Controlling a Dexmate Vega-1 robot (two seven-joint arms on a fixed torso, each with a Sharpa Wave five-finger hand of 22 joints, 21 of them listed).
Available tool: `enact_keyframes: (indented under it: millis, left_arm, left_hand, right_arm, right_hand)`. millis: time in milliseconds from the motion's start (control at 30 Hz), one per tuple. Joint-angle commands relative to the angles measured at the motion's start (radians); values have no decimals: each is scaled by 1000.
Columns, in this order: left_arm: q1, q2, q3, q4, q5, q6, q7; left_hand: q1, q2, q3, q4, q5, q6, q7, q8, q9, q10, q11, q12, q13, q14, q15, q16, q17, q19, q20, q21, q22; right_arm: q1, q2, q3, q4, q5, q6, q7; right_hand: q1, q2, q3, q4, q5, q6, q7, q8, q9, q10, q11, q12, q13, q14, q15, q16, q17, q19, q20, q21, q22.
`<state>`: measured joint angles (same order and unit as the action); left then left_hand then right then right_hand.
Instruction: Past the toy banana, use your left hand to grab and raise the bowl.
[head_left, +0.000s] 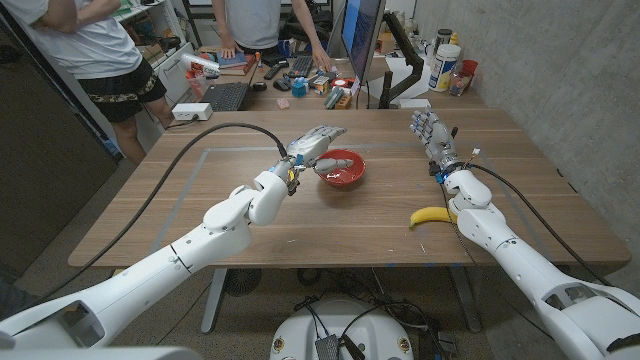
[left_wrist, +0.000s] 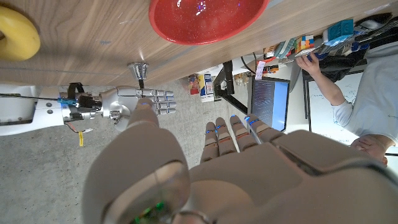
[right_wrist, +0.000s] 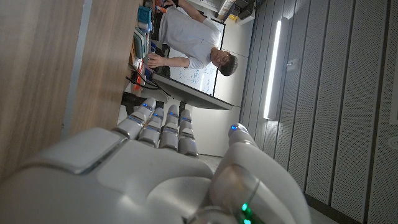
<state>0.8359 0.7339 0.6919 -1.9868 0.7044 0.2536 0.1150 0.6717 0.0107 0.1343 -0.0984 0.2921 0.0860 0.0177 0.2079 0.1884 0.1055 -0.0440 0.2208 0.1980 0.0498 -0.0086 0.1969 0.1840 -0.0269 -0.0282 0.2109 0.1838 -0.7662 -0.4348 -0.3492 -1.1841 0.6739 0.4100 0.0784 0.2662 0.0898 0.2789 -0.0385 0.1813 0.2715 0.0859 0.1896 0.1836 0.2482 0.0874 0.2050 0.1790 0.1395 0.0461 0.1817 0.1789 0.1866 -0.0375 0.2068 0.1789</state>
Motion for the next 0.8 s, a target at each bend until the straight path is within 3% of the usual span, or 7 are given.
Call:
enact_keyframes:
  millis: [33, 800]
  left_arm:
    - [16, 6, 3, -34, 33, 42, -36]
    - [24, 0, 15, -34, 56, 72, -66]
  left_hand:
    - [9, -4, 1, -3, 6, 9, 4, 7, 5, 8, 2, 5, 2, 12, 1, 4, 3, 7, -35, 5, 4]
    - [5, -9, -6, -1, 5, 16, 7, 8, 5, 16, 3, 6, 3, 21, 4, 6, 4, 15, -30, 7, 4]
  right_arm:
    - [-4, -10, 4, -17, -1, -8, -5]
    - [2, -13, 5, -13, 2, -10, 4]
  right_hand:
    - [-3, 2, -3, -2, 5, 1, -4, 4, 5, 9, -2, 1, 2, 7, 4, 5, 5, 9, 1, -1, 4]
    - [-5, 2, -4, -2, 5, -1, -5, 3, 5, 8, -4, 1, 2, 8, 5, 5, 5, 8, 1, -2, 4]
